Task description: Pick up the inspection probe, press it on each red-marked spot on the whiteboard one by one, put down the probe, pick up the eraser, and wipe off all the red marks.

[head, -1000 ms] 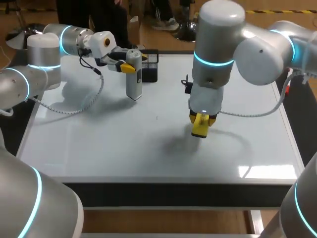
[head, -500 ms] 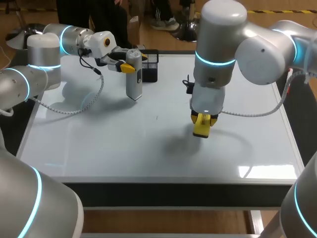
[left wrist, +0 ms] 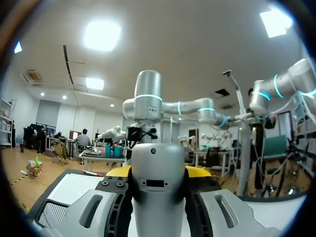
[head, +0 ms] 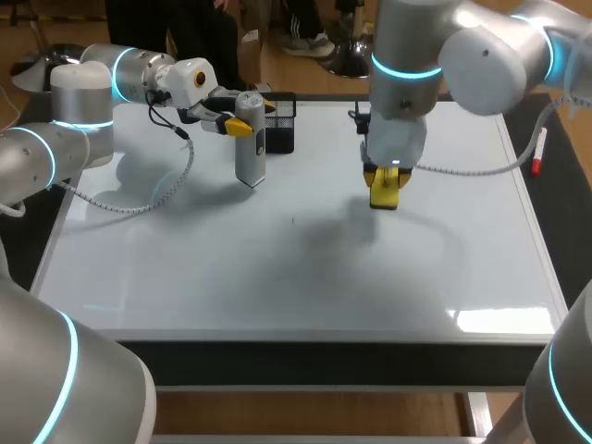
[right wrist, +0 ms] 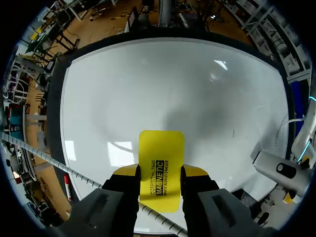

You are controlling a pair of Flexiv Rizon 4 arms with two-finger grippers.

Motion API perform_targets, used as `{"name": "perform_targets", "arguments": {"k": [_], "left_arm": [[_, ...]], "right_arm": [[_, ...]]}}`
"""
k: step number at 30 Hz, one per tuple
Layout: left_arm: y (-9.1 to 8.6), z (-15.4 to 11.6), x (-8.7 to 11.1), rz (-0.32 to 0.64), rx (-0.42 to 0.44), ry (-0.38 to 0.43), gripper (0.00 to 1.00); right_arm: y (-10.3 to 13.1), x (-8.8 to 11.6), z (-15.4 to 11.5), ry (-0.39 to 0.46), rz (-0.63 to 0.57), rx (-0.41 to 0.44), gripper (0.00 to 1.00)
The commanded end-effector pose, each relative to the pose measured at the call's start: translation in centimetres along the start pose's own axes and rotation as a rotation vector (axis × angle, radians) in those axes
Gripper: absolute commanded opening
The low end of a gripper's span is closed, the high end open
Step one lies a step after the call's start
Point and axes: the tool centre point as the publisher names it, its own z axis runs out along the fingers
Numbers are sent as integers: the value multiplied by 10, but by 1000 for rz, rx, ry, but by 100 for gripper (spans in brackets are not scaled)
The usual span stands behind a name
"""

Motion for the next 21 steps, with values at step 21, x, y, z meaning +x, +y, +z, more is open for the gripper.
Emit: {"name": "perform_targets", "arguments": {"k": [21], "left_arm": [[-2, 0, 0, -1, -2, 3, 0]], "right_arm": [[-124, -45, 28, -2, -118, -54, 0]]}}
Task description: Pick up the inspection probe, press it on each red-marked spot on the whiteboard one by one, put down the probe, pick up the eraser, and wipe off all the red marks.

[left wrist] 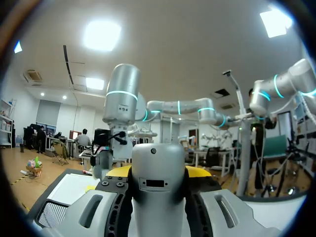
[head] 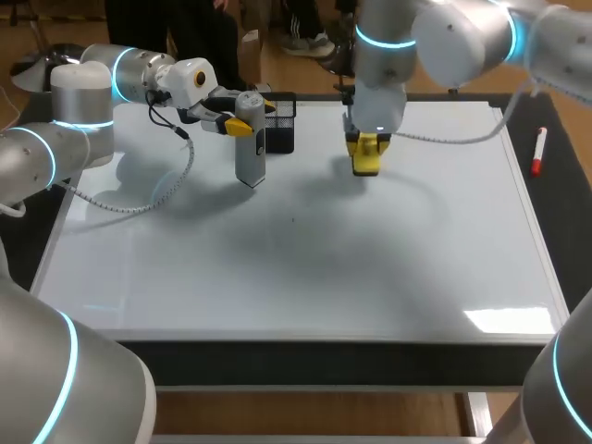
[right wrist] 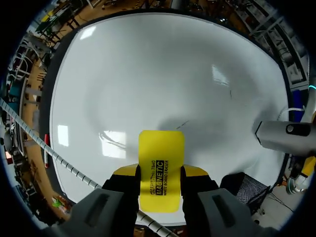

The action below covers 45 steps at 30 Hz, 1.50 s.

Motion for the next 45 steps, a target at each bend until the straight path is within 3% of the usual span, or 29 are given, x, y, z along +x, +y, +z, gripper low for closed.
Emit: {"name": "perform_targets", "arguments": {"k": [1, 20, 42, 43, 44, 45], "left_arm": [[-2, 0, 0, -1, -2, 2, 0], [-2, 0, 0, -1, -2, 2, 0], [-2, 0, 0, -1, -2, 2, 0], [-2, 0, 0, -1, -2, 2, 0], [-2, 0, 0, -1, -2, 2, 0], [-2, 0, 0, -1, -2, 2, 0]], "right_arm": [[-29, -7, 9, 8, -3, -64, 0], [-69, -16, 25, -12, 2, -91, 0], [-73, -12, 39, 4, 28, -95, 0], [-73, -12, 39, 6, 28, -96, 7], [-73, -11, 40, 7, 29, -97, 30], [-72, -10, 39, 4, 30, -95, 47]]}}
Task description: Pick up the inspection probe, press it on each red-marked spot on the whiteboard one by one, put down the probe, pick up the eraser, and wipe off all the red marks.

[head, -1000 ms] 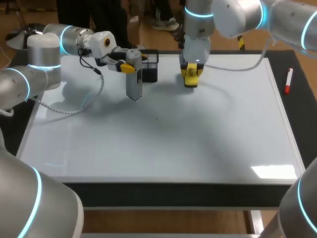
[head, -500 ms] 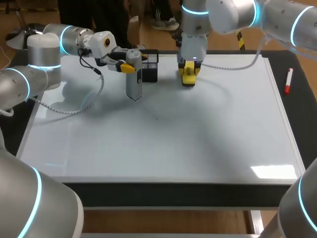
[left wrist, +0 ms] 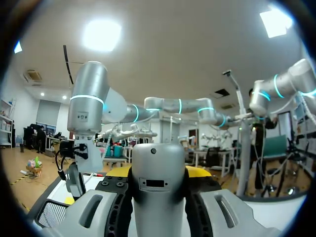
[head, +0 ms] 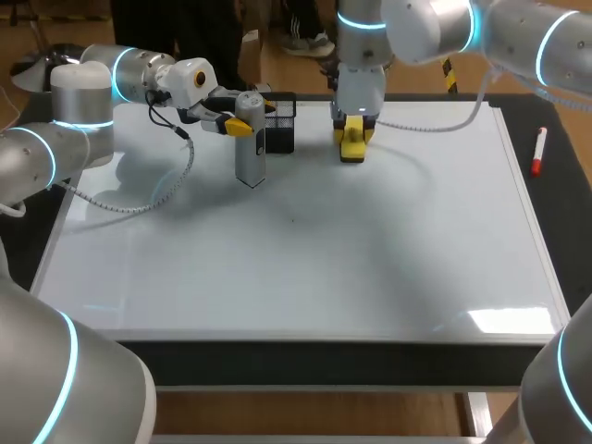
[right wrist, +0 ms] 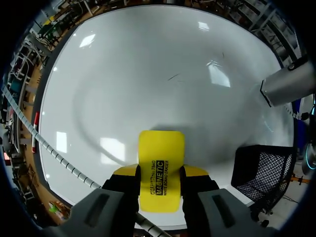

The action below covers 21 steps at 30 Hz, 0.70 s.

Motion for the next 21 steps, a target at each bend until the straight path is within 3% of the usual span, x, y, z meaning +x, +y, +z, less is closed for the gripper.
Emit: {"name": "perform_targets", "arguments": {"k": [1, 2, 11, 21], "left_arm": [[-2, 0, 0, -1, -2, 2, 0], [-2, 0, 0, -1, -2, 2, 0], [-2, 0, 0, -1, -2, 2, 0], [-2, 0, 0, -1, -2, 2, 0]], "right_arm": [[-1, 3, 0, 0, 1, 0, 84], [0, 4, -1, 4, 11, 2, 100], [12, 23, -18, -47, 137, 28, 100], [21, 47, -52, -264, 491, 35, 100]]}}
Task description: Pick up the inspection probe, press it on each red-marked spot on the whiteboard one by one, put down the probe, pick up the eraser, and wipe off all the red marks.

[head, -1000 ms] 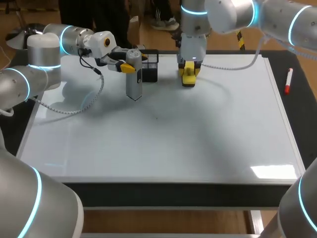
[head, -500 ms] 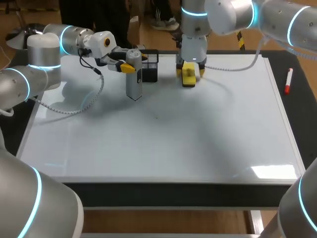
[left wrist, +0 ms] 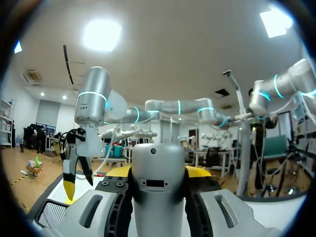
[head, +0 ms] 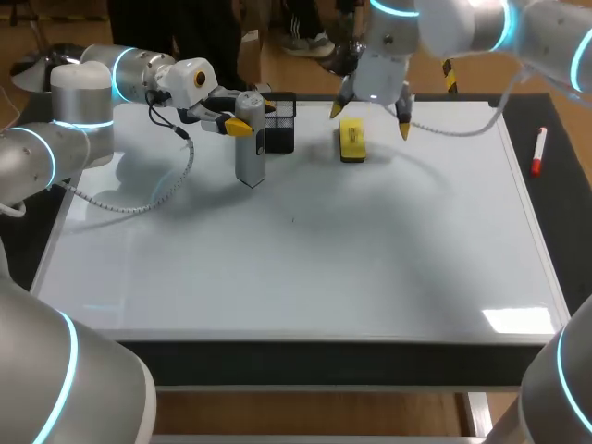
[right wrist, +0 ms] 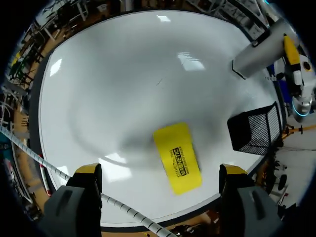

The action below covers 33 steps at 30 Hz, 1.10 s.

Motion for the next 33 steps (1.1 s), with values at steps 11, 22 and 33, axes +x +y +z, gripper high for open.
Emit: {"name": "perform_targets", "arguments": {"k": [11, 22, 33], "left_arm": [[-2, 0, 0, -1, -2, 2, 0], [-2, 0, 0, -1, -2, 2, 0], [-2, 0, 0, -1, -2, 2, 0]], "right_arm": [[11, 37, -70, -224, 387, 22, 100], [9, 56, -108, -207, 620, -89, 100], [13, 71, -134, -299, 684, -87, 100]]}}
